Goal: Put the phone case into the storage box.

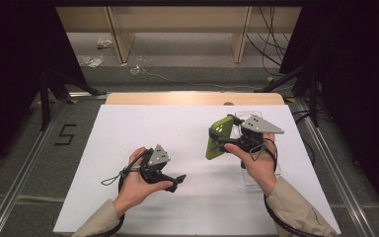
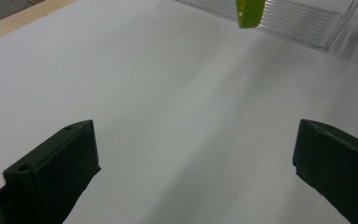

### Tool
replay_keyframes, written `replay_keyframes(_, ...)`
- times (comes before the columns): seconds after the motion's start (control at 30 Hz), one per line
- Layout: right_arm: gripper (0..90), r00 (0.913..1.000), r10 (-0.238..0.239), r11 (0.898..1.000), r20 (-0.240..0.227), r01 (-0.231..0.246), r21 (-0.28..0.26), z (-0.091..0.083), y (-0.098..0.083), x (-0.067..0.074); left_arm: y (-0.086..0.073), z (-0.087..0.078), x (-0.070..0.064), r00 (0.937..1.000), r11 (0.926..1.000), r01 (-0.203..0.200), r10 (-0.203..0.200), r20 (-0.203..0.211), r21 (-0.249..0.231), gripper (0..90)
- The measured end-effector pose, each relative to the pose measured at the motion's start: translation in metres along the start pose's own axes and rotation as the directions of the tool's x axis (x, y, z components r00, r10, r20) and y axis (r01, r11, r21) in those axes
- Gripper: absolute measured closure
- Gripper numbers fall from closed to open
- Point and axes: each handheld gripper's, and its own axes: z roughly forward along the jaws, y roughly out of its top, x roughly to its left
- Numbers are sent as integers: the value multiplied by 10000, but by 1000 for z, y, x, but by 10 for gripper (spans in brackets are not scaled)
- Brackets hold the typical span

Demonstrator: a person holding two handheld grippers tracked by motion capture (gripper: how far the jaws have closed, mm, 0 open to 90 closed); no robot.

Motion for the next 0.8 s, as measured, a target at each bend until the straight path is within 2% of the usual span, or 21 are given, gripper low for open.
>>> replay_keyframes(0.43, 168, 9993, 2, 9998, 378, 6, -205, -9, 8, -12, -10, -9, 6, 9997, 9999, 147, -147, -182, 10, 0)
replay_keyframes(0.8, 169, 9981, 30, 9995, 623, -11, -307, -14, 12, -19, -13, -8, 7, 9996, 9998, 212, -211, -189, 42, 0)
